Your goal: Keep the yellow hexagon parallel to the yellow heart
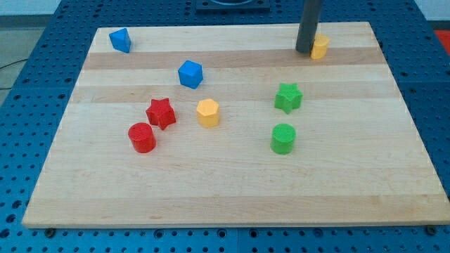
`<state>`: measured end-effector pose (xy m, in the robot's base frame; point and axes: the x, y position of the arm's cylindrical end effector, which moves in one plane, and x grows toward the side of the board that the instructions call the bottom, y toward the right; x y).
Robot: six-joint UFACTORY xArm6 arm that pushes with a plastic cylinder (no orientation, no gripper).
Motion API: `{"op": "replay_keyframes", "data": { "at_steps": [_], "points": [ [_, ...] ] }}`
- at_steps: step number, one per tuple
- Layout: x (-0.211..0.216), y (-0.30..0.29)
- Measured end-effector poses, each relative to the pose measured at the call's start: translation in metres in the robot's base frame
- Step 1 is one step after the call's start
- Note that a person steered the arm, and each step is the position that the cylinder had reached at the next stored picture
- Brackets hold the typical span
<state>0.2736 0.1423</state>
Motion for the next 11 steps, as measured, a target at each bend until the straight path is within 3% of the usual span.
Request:
{"op": "replay_keyframes", "data": {
  "at_steps": [1,3,4,5,7,9,10,11],
  "points": [
    [0.023,-0.018],
    [0.16,-0.141],
    [0.207,-0.168],
    [0.201,-0.183],
    [0.132,-0.21],
    [0.077,-0.2],
    [0.059,-0.188],
    [0.07,-0.166]
  ]
}}
